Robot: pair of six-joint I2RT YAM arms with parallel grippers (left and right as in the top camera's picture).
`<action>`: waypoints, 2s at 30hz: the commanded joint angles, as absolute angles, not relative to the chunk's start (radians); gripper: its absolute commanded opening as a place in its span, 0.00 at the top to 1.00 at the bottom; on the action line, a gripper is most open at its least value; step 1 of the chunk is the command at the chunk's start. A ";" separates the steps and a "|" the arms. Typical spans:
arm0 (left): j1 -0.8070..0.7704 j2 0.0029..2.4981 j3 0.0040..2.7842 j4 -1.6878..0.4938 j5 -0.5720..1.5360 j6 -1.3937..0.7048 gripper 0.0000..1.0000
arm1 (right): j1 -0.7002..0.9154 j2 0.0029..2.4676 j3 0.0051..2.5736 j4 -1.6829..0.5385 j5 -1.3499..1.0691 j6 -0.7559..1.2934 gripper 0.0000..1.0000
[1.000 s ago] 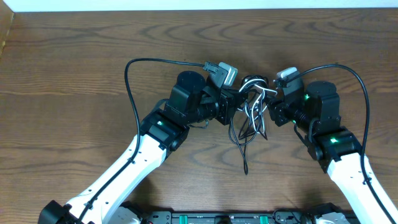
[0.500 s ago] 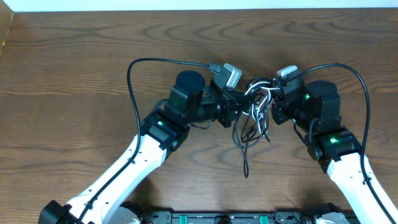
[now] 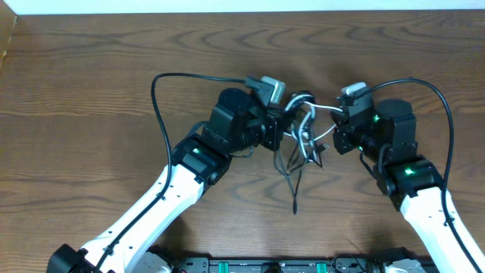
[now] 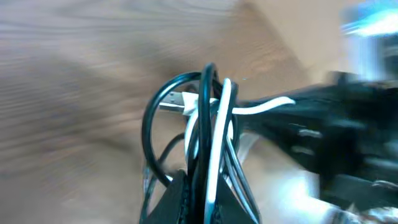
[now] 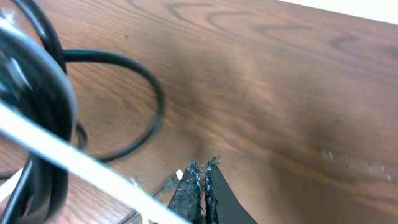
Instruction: Untangle cables
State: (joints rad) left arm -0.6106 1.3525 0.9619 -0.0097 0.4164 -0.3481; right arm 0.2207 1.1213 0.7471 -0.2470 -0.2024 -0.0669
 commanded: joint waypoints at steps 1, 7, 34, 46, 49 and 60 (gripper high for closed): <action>-0.607 1.352 0.986 -0.062 0.082 -0.357 0.92 | 0.197 1.048 0.756 -0.274 -0.182 -0.011 0.99; -0.607 1.352 0.986 -0.124 -0.074 -0.357 0.92 | 0.194 0.928 0.756 -0.314 -0.139 0.038 0.99; -0.607 1.352 0.986 -0.070 0.320 -0.322 0.92 | 0.194 0.792 0.755 -0.415 -0.218 0.016 0.20; -0.607 1.352 0.986 0.054 0.677 -0.308 0.92 | 0.194 0.865 0.755 -0.380 -0.292 -0.066 0.22; -0.607 1.352 0.986 0.054 0.682 -0.308 0.92 | 0.194 0.893 0.755 -0.351 -0.317 -0.066 0.22; -0.607 1.352 0.986 0.054 0.678 -0.307 0.92 | 0.194 0.974 0.755 -0.302 -0.381 -0.065 0.81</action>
